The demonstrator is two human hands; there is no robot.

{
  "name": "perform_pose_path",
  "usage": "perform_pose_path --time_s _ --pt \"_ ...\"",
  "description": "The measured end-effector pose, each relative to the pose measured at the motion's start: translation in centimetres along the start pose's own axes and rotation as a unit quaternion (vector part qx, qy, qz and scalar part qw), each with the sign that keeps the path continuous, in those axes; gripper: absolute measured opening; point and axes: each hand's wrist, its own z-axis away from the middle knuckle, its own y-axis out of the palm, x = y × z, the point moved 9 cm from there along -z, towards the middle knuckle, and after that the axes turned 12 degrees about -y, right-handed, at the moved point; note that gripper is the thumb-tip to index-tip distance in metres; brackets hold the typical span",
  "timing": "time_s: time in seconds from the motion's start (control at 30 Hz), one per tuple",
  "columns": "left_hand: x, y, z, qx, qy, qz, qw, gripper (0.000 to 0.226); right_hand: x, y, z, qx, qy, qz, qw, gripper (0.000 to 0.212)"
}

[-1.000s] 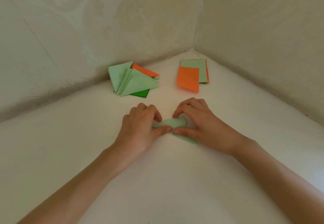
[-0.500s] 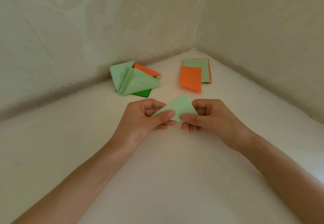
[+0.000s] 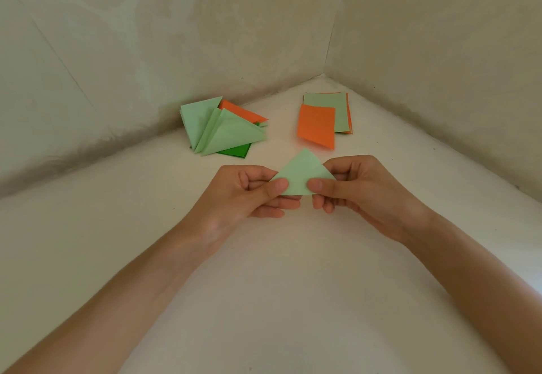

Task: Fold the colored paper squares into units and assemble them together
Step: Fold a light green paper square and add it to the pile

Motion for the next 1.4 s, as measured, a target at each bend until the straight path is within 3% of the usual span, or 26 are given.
perform_pose_path --time_s 0.53,0.77,0.83,0.9,1.03,1.17,1.4 --pt "-0.1 1.1 0.2 0.068 0.003 -0.032 0.997 0.019 0.2 -0.3 0.0 0.018 0.008 0.013 1.0 0.02" --pt "0.3 0.7 0.1 0.052 0.002 -0.039 0.998 0.021 0.6 0.2 0.4 0.067 -0.01 0.071 0.995 0.003" --pt "0.3 0.7 0.0 0.05 0.0 -0.041 0.998 0.02 0.7 0.3 0.4 0.065 -0.016 0.071 0.995 0.015" --pt "0.4 0.8 0.0 0.053 -0.001 -0.044 0.998 0.019 0.8 0.4 0.4 0.056 -0.019 0.062 0.996 0.026" --pt "0.7 1.1 0.0 0.057 -0.011 -0.043 0.997 0.02 0.7 -0.4 0.1 -0.011 -0.031 0.056 0.998 0.025" --pt "1.0 1.1 -0.1 0.056 -0.018 -0.04 0.997 0.015 0.7 -0.6 0.1 -0.026 -0.042 0.076 0.996 0.032" --pt "0.6 0.1 -0.3 0.017 -0.015 -0.029 0.999 0.018 0.3 -1.3 -0.1 -0.045 -0.041 0.063 0.996 0.005"
